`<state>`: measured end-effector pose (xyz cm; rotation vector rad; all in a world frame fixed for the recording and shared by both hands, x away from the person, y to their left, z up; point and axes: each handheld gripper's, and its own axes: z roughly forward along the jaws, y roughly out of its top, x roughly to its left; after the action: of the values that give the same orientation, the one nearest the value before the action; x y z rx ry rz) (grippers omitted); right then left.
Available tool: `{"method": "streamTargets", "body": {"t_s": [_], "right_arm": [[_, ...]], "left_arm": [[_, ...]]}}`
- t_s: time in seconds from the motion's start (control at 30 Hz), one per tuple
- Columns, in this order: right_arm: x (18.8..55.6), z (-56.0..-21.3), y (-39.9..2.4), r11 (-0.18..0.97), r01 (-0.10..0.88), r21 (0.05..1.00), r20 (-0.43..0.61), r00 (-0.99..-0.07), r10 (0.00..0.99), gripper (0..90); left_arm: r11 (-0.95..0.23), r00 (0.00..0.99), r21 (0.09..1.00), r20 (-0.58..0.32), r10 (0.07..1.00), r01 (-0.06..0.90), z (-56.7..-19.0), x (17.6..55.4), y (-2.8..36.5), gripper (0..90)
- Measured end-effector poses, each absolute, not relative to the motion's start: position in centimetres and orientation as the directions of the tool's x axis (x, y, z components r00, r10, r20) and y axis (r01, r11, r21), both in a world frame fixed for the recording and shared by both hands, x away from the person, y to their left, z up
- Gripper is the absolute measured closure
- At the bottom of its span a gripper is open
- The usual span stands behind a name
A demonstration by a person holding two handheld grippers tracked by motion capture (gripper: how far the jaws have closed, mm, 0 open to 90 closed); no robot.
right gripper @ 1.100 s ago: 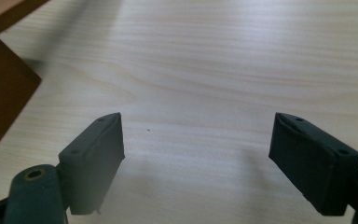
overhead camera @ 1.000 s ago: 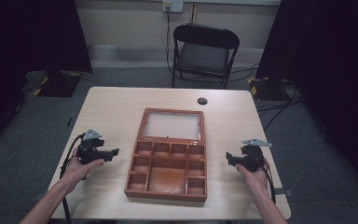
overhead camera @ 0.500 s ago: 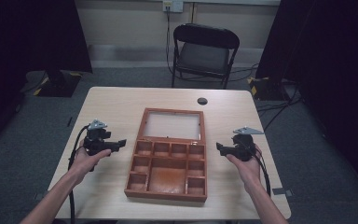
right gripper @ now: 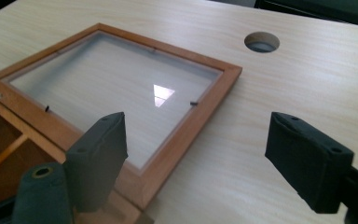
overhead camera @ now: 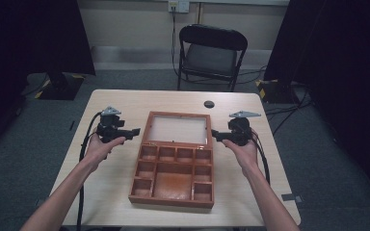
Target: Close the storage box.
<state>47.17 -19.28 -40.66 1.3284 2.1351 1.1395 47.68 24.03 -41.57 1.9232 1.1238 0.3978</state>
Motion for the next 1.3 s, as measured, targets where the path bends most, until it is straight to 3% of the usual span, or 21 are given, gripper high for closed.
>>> {"method": "streamTargets", "body": {"t_s": [0.27, 0.77, 0.9, 1.2, 1.3], "right_arm": [[48.8, -42.8, -18.2, 0.217, 0.596, 0.773, 0.134, -0.488, 0.862, 17.3], [50.2, -45.7, -16.8, 0.234, 0.673, 0.702, 0.183, -0.488, 0.853, 16.2], [50.3, -46.3, -16.6, 0.218, 0.719, 0.66, 0.214, -0.458, 0.862, 14.2], [50.5, -47.0, -16.4, 0.13, 0.762, 0.634, 0.319, -0.411, 0.854, 12.5], [50.5, -47.1, -16.3, 0.135, 0.755, 0.641, 0.31, -0.416, 0.855, 10.4]], "left_arm": [[-0.255, 0.55, 0.739, -0.184, 0.815, 0.624, -44.0, 49.8, 22.1, 19.3], [-0.287, 0.557, 0.7, -0.188, 0.809, 0.654, -45.1, 49.5, 21.0, 21.5], [-0.248, 0.527, 0.663, -0.258, 0.81, 0.706, -45.7, 49.6, 20.9, 21.6], [-0.22, 0.514, 0.644, -0.311, 0.8, 0.732, -46.2, 50.3, 20.3, 19.2], [-0.217, 0.52, 0.651, -0.317, 0.793, 0.728, -46.4, 50.4, 19.9, 18.8]]}}
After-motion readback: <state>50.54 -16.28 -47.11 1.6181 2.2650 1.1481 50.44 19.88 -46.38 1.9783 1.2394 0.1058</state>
